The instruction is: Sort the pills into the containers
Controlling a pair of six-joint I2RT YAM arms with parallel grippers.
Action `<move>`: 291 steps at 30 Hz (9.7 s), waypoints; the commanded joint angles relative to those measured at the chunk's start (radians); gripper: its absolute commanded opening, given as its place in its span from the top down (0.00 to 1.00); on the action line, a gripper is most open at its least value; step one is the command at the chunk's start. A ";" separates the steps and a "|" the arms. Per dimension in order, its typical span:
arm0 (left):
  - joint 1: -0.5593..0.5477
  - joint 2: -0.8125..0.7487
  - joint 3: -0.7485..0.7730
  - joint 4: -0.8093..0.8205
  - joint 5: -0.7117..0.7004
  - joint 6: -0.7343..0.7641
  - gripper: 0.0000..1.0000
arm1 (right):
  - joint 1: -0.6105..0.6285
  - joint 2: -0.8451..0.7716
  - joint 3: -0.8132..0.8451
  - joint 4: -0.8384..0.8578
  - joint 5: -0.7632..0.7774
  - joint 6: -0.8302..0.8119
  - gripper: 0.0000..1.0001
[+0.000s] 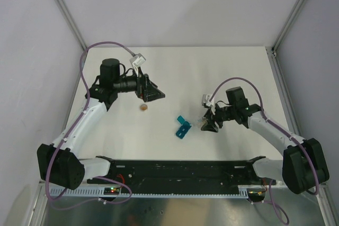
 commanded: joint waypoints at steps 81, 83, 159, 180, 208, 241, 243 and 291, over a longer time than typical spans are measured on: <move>0.007 0.006 0.010 -0.037 0.034 0.079 0.00 | 0.162 0.266 0.217 -0.092 0.273 -0.072 1.00; 0.006 0.006 0.009 -0.039 0.034 0.081 0.00 | 0.165 0.270 0.223 -0.100 0.277 -0.074 1.00; 0.007 0.019 -0.005 -0.088 -0.011 0.154 0.00 | 0.186 0.209 0.292 -0.159 0.264 -0.028 1.00; 0.006 0.073 0.012 -0.087 -0.029 0.148 0.00 | 0.143 0.001 0.257 -0.037 0.103 0.141 1.00; -0.225 0.253 0.243 -0.087 0.029 -0.052 0.03 | 0.156 -0.079 0.527 -0.024 -0.048 0.367 1.00; -0.262 0.056 0.191 -0.086 0.021 -0.069 0.04 | 0.195 0.022 0.474 -0.007 0.085 0.331 1.00; -0.261 0.054 0.187 -0.087 0.014 -0.066 0.04 | 0.195 0.023 0.474 -0.014 0.086 0.325 1.00; -0.049 0.240 0.105 -0.335 -0.849 0.389 0.00 | 0.112 -0.142 0.400 -0.116 0.042 0.287 1.00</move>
